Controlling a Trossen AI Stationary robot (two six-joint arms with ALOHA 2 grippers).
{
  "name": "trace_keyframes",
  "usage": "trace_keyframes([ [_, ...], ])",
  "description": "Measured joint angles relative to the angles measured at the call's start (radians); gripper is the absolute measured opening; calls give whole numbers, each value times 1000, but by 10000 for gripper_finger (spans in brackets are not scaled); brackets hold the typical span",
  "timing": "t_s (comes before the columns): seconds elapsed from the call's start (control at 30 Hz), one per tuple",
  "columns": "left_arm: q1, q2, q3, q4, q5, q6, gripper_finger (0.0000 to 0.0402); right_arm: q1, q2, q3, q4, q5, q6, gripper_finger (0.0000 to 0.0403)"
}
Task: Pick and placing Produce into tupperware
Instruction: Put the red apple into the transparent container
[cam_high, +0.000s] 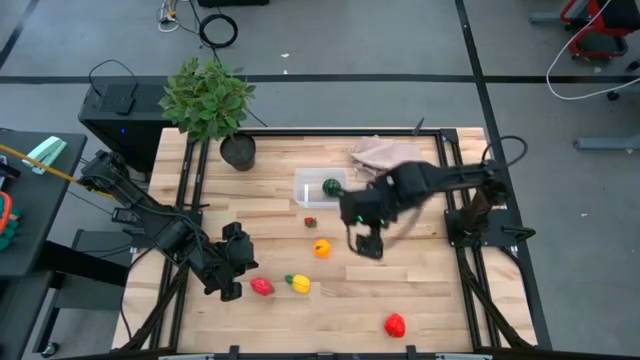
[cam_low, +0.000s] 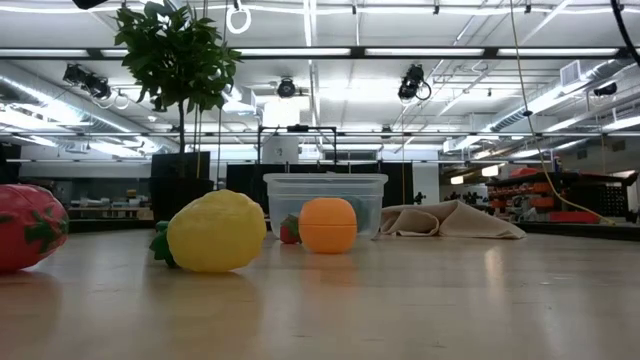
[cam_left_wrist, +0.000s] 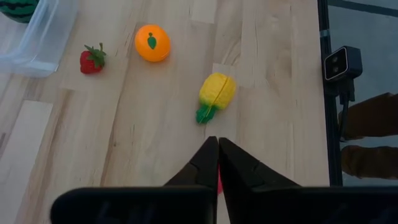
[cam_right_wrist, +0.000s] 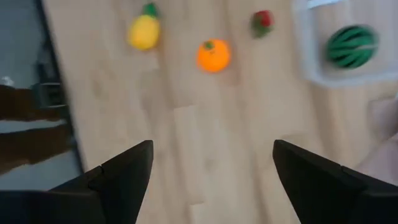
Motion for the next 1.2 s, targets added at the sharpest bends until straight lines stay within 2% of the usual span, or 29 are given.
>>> trace_keyframes([
  [0.23,-1,0,0,0,4,11,19,247,-25,-49,0,-72,199,325],
  [0.4,-1,0,0,0,4,11,12,433,1,-105,16,-75,382,329],
  [0.5,-1,0,0,2,5,30,14,509,15,-172,90,-75,459,332],
  [0.67,-1,0,0,7,4,31,23,571,14,-260,200,-92,613,334],
  [0.8,-1,0,0,11,4,32,23,614,14,-275,221,-84,665,329],
  [1.2,0,0,0,11,5,-53,21,726,16,-280,246,65,724,312],
])
